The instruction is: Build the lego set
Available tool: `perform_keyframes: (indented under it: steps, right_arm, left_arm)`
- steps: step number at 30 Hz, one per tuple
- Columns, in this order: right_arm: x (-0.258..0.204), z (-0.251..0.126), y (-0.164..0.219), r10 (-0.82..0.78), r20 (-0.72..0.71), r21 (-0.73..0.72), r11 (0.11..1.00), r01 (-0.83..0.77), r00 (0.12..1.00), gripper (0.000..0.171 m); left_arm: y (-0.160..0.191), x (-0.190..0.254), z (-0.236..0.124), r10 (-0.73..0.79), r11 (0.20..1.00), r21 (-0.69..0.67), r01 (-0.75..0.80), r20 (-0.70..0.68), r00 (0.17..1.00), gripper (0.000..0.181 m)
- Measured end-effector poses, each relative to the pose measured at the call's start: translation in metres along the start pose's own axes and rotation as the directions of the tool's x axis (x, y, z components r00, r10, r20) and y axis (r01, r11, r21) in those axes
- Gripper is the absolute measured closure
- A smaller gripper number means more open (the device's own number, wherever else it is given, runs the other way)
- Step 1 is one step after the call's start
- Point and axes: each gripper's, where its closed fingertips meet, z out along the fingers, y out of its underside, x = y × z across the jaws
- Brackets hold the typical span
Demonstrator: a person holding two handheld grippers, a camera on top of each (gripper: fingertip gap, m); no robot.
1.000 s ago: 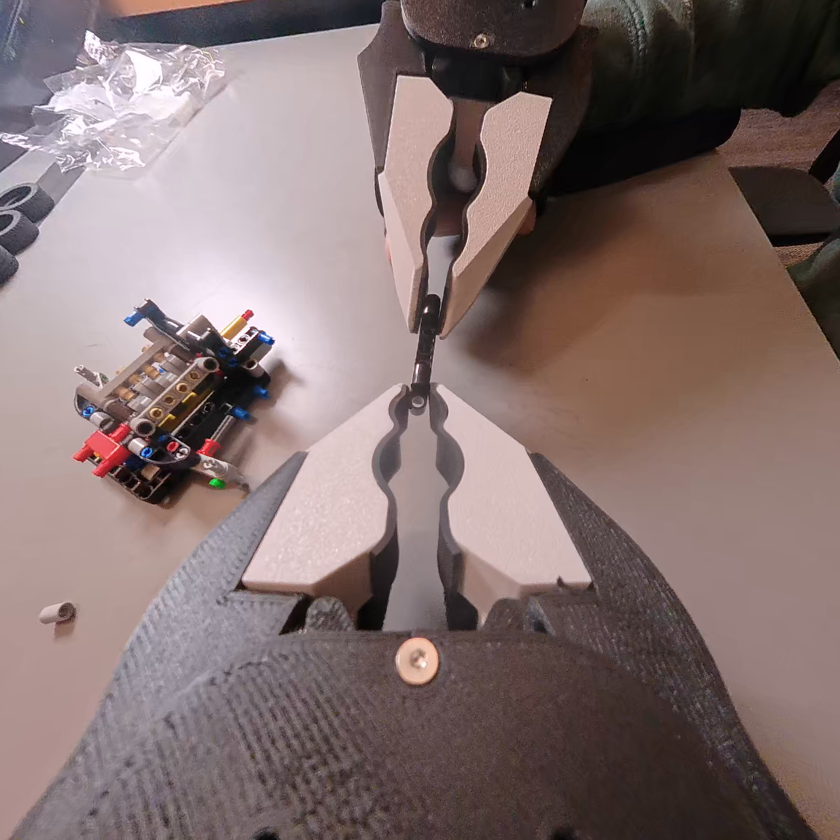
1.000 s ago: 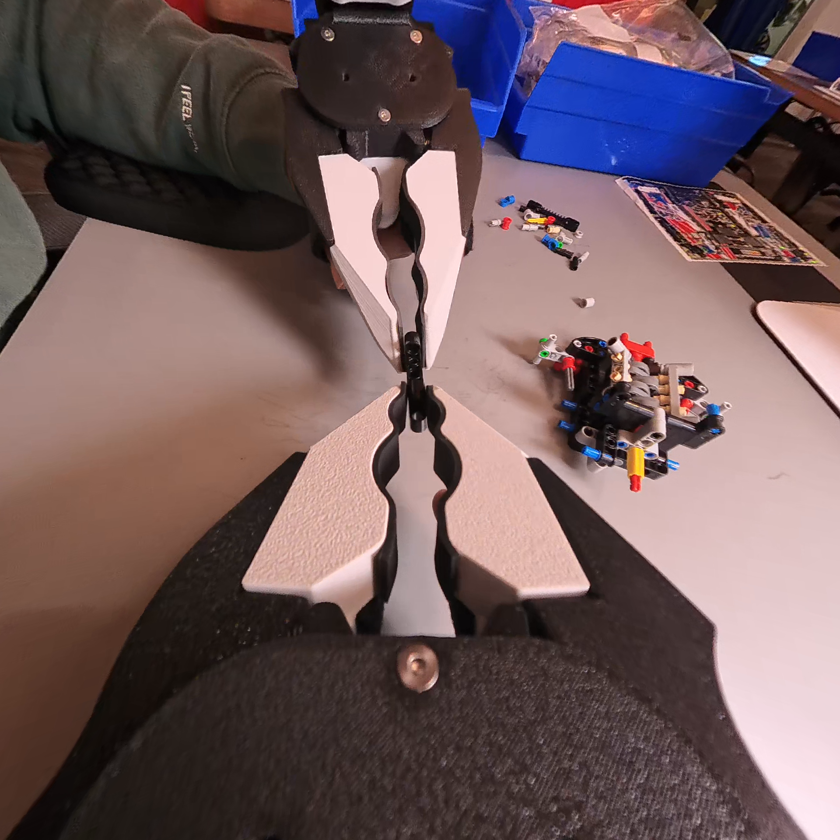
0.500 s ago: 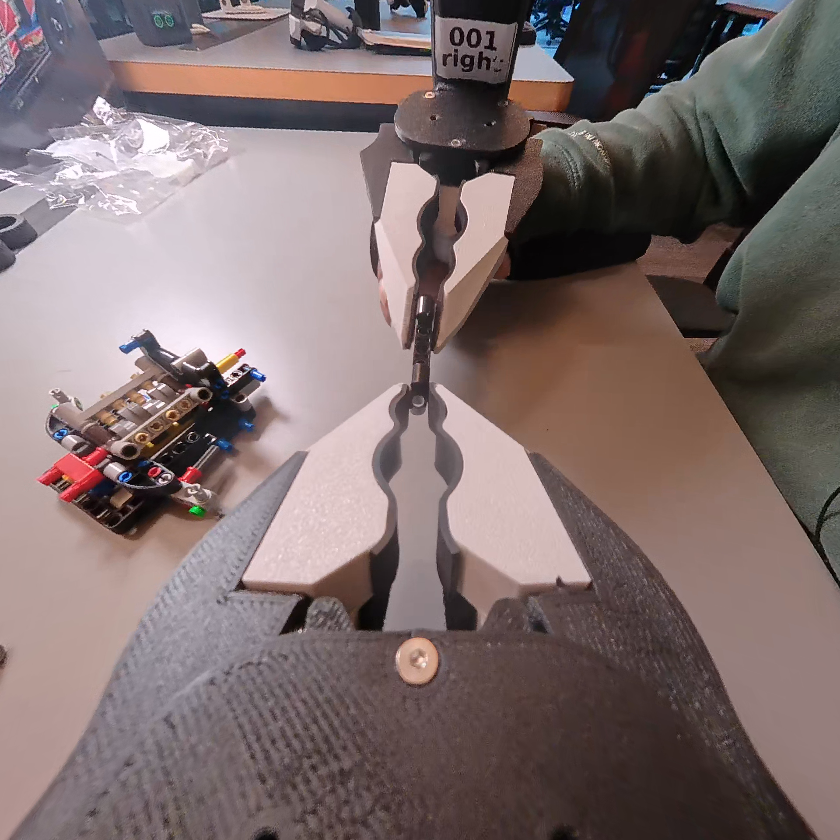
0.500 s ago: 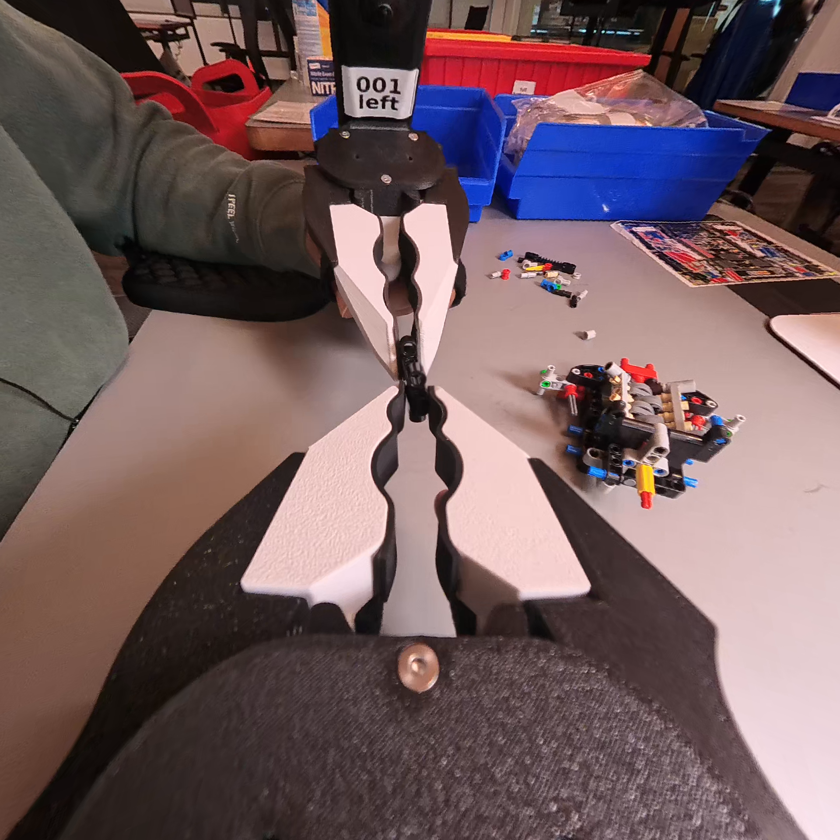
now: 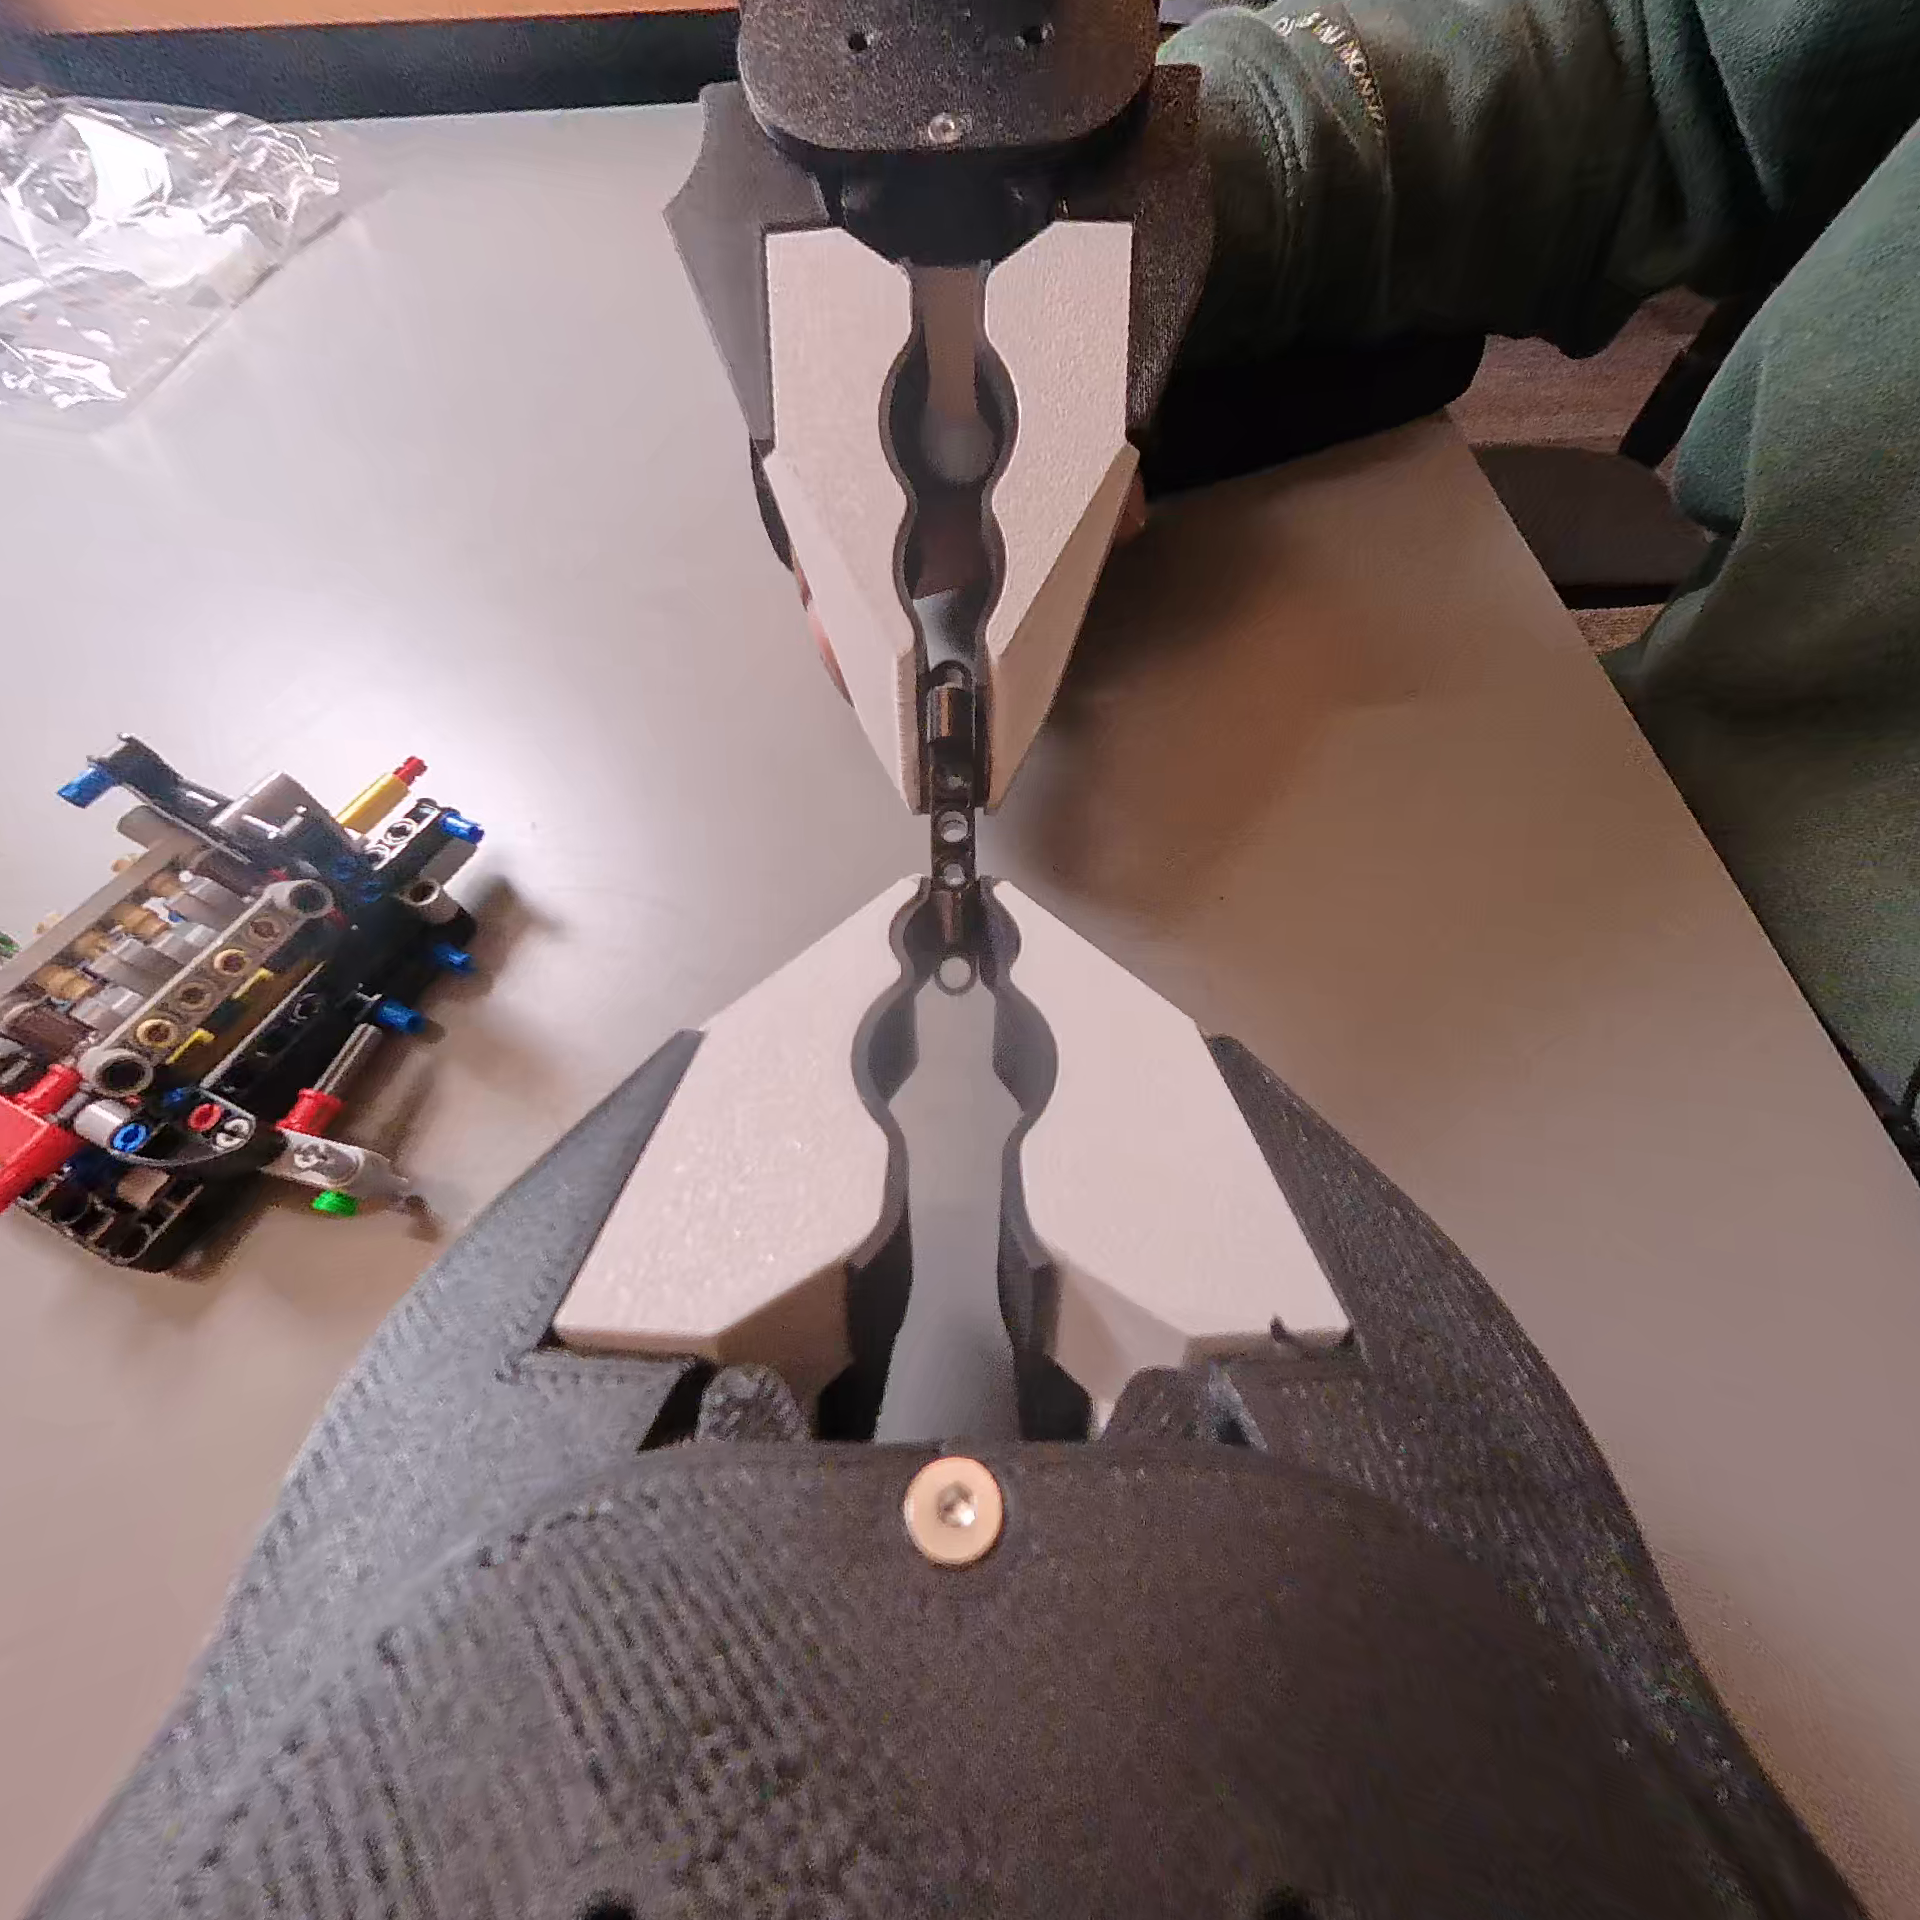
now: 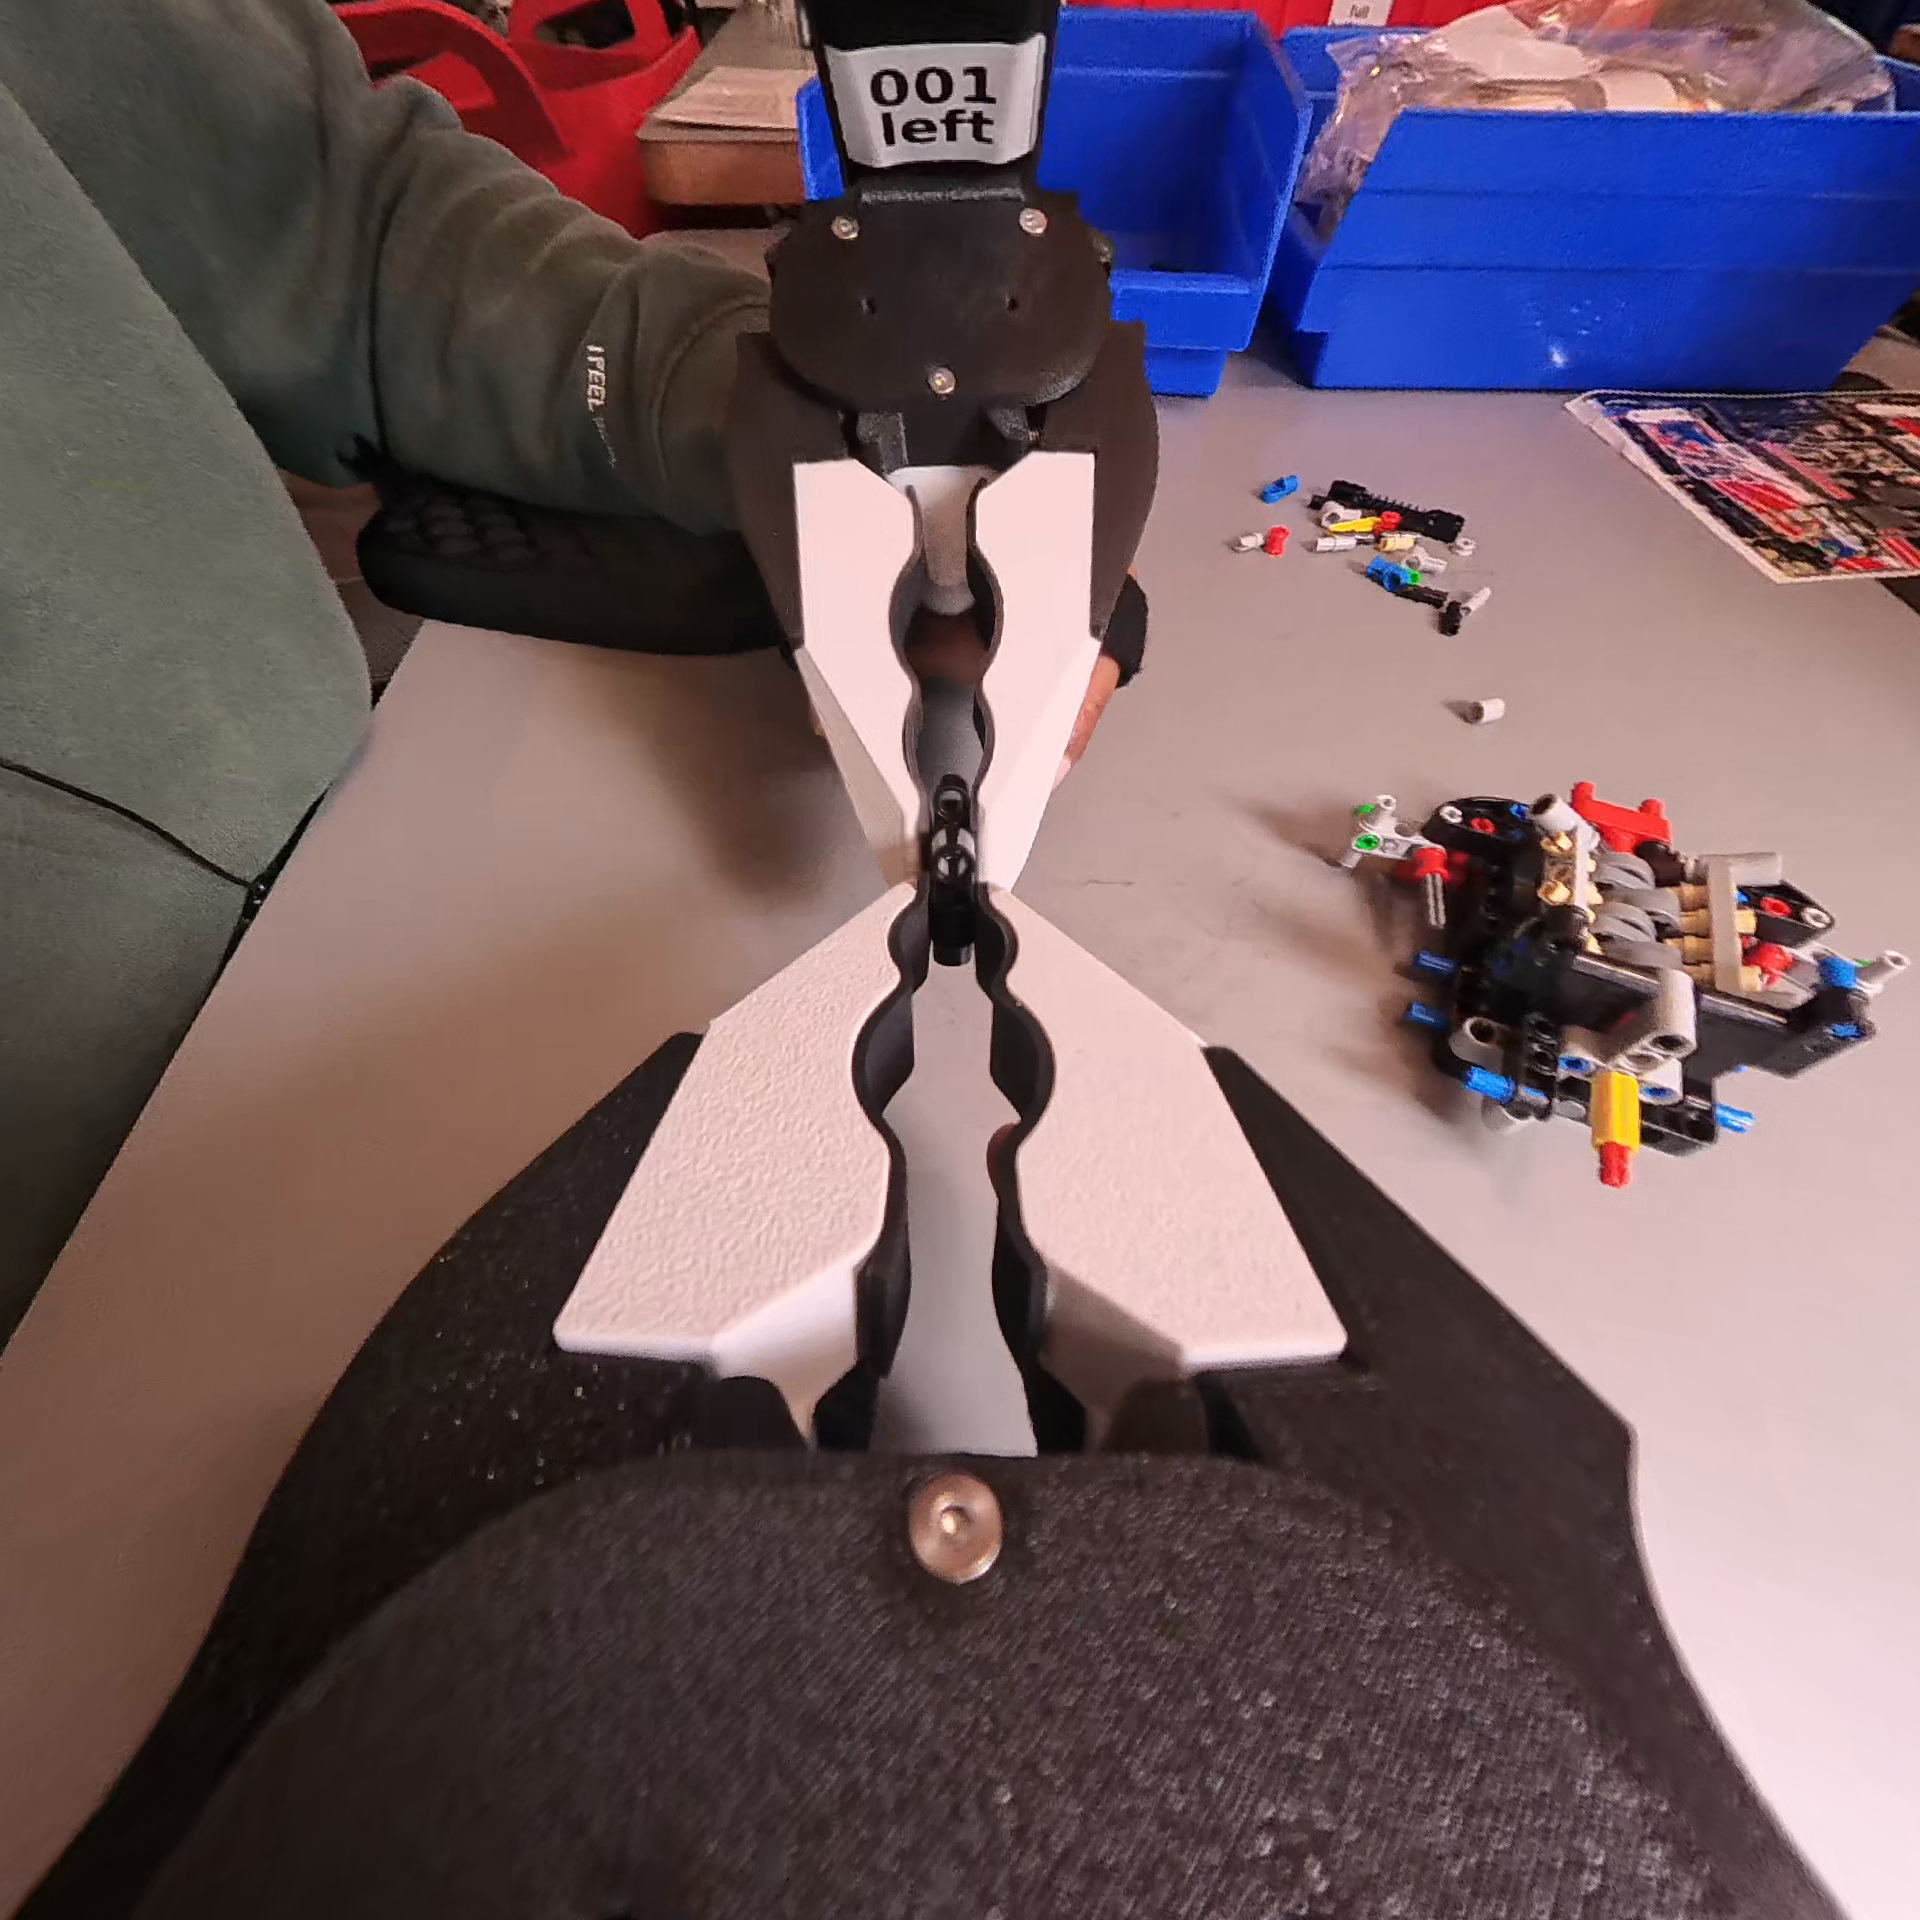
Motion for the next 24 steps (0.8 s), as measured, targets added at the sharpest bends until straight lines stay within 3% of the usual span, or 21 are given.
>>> perform_keyframes:
  steps: [6,11,15,19,24]
  right_arm:
    - [0.009,-0.001,-0.005,0.009,-0.053,0.041,0.999,-0.007,0.999,0.162]
    - [0.059,-0.024,-0.003,0.016,-0.243,0.0,1.0,-0.016,0.97,0.14]
    - [0.111,-0.038,0.018,0.139,-0.353,-0.098,0.978,-0.184,0.925,0.111]
    - [0.133,-0.019,0.032,0.165,-0.374,-0.199,0.947,-0.252,0.913,0.097]
    - [0.14,0.005,0.046,0.149,-0.389,-0.286,0.918,-0.273,0.909,0.1]
  left_arm:
    - [-0.003,-0.007,-0.005,-0.038,0.999,0.019,0.038,0.017,0.999,0.176]
    - [-0.004,-0.026,-0.019,-0.085,0.996,0.043,0.081,0.092,0.992,0.176]
    - [-0.006,-0.043,-0.03,-0.127,0.99,0.084,0.115,0.155,0.98,0.176]
    - [-0.004,-0.052,-0.036,-0.151,0.987,0.093,0.135,0.196,0.969,0.176]
    - [-0.001,-0.055,-0.036,-0.15,0.987,0.09,0.134,0.207,0.967,0.176]
